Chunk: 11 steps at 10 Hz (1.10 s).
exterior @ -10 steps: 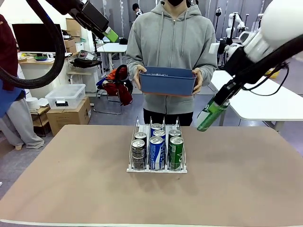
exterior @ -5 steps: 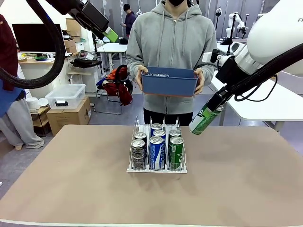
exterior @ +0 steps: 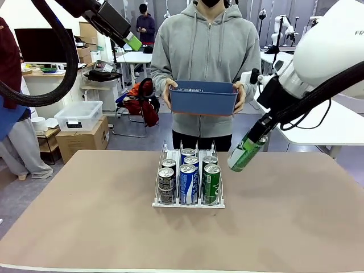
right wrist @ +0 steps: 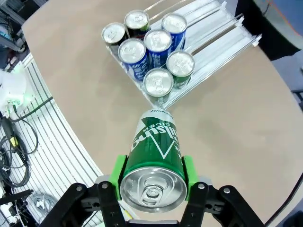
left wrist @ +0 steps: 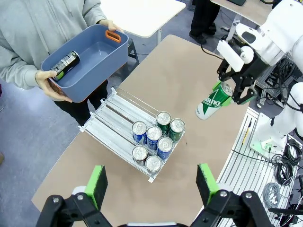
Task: Fill the beverage cans into the dispenser.
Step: Place the picked Sprite in the line of the Automatic Can Dispenser with the same cans.
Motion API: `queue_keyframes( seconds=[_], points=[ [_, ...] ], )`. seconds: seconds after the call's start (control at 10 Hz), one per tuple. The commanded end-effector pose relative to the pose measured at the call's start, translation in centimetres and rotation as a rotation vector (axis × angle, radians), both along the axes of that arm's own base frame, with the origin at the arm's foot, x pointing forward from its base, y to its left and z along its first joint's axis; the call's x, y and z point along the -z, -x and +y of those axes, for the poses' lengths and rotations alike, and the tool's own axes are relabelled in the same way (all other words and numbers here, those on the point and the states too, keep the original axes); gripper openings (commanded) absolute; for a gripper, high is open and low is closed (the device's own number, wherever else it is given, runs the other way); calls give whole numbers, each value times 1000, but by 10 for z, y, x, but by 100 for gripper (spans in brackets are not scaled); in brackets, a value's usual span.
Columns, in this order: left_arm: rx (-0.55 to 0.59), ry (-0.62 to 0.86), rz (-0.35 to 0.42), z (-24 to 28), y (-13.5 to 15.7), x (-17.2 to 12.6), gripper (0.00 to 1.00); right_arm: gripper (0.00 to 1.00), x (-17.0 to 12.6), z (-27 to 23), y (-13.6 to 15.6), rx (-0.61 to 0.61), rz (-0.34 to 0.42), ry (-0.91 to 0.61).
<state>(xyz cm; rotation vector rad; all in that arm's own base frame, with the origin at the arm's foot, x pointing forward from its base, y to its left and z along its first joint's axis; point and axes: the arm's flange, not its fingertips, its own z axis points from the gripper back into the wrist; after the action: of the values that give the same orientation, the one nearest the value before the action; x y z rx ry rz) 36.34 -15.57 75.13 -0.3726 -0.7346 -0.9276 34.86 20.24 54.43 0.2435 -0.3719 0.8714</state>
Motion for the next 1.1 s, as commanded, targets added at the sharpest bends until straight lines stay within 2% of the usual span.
queue_keyframes(
  seconds=[0.0, 0.2, 0.5, 0.8, 1.0],
  points=[
    [-1, 4, 8, 1, 0, 2, 100, 58, 3, 11, 15, 16, 37, 28],
    [-1, 4, 8, 1, 0, 2, 100, 58, 20, 28, 20, 38, 69, 98],
    [-1, 4, 8, 1, 0, 2, 100, 58, 49, 54, 16, 61, 90, 92],
    [-1, 4, 8, 1, 0, 2, 100, 58, 66, 67, 17, 109, 47, 53],
    [-1, 4, 8, 1, 0, 2, 100, 58, 77, 75, 7, 115, 28, 58]
  ],
)
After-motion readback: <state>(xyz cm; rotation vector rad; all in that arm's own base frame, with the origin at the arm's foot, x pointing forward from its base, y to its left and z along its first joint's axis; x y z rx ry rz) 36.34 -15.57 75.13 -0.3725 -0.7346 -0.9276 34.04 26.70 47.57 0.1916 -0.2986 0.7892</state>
